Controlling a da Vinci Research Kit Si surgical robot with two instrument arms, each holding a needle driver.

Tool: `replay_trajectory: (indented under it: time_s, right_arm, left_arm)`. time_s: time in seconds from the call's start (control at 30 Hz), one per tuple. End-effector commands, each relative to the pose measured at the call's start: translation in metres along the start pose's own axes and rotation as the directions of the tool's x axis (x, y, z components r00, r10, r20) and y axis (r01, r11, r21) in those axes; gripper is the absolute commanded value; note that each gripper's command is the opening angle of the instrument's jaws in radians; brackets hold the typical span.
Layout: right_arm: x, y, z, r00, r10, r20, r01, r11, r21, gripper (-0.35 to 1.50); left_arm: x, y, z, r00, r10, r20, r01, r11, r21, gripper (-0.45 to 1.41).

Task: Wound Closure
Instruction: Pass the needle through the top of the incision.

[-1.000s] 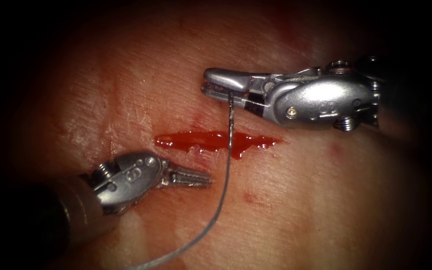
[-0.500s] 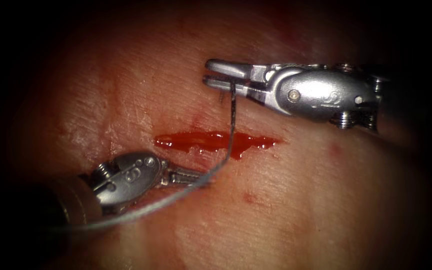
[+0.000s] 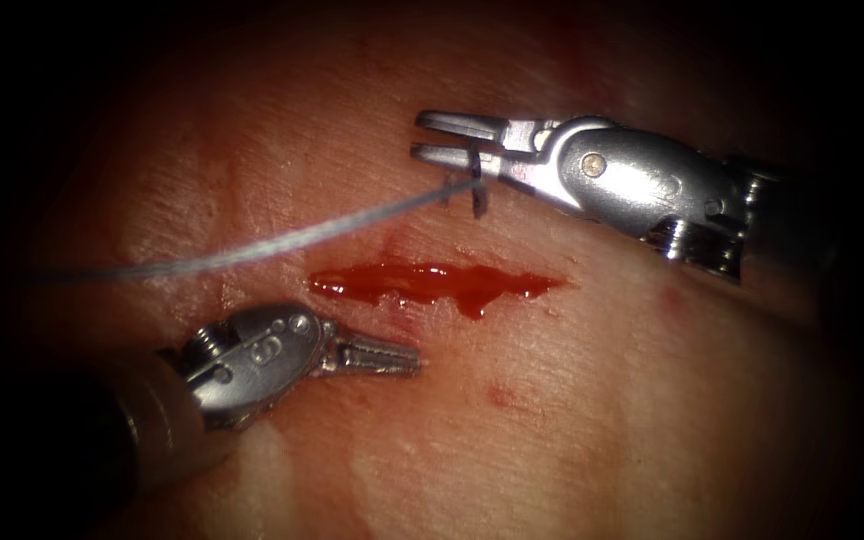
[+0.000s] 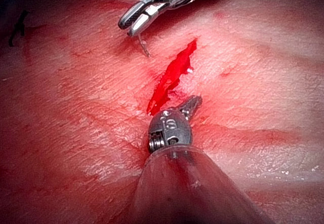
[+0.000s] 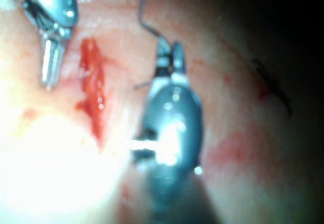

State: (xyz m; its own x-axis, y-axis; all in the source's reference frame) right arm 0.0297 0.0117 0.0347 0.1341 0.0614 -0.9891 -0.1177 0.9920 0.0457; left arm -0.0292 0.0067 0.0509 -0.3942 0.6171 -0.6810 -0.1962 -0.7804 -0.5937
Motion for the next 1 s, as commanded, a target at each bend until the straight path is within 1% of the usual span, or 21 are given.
replay_trajectory:
  time_s: [0.03, 0.2, 0.37, 0.7, 0.87, 1.0]
  right_arm:
    - [-0.0001, 0.0009, 0.0010, 1.000, 0.020, -0.005, -0.020, 1.000, -0.004, -0.35]
    - [-0.0003, 0.0014, 0.0013, 0.995, 0.103, -0.002, -0.103, 0.995, -0.009, -0.35]
    - [-0.0005, 0.0017, 0.0015, 0.980, 0.197, 0.000, -0.197, 0.980, -0.008, -0.35]
    - [-0.0011, 0.0027, 0.0016, 0.955, 0.295, -0.003, -0.295, 0.955, -0.015, -0.35]
    - [-0.0013, 0.0032, 0.0018, 0.932, 0.364, -0.007, -0.364, 0.931, -0.015, -0.35]
    - [-0.0013, 0.0034, 0.0020, 0.898, 0.441, -0.005, -0.441, 0.897, -0.016, -0.35]
  left_arm:
    - [-0.0001, -0.0006, 0.0008, 1.000, 0.002, 0.002, -0.002, 1.000, 0.001, -0.45]
    - [-0.0001, -0.0006, 0.0008, 1.000, 0.003, 0.002, -0.003, 1.000, 0.002, -0.45]
    - [-0.0002, -0.0006, 0.0008, 1.000, 0.003, 0.002, -0.003, 1.000, 0.002, -0.45]
    - [-0.0002, -0.0006, 0.0009, 1.000, 0.003, 0.002, -0.003, 1.000, 0.003, -0.45]
    - [-0.0003, -0.0005, 0.0009, 1.000, 0.004, 0.004, -0.004, 1.000, 0.003, -0.45]
    - [-0.0003, -0.0005, 0.0009, 1.000, 0.004, 0.004, -0.004, 1.000, 0.003, -0.45]
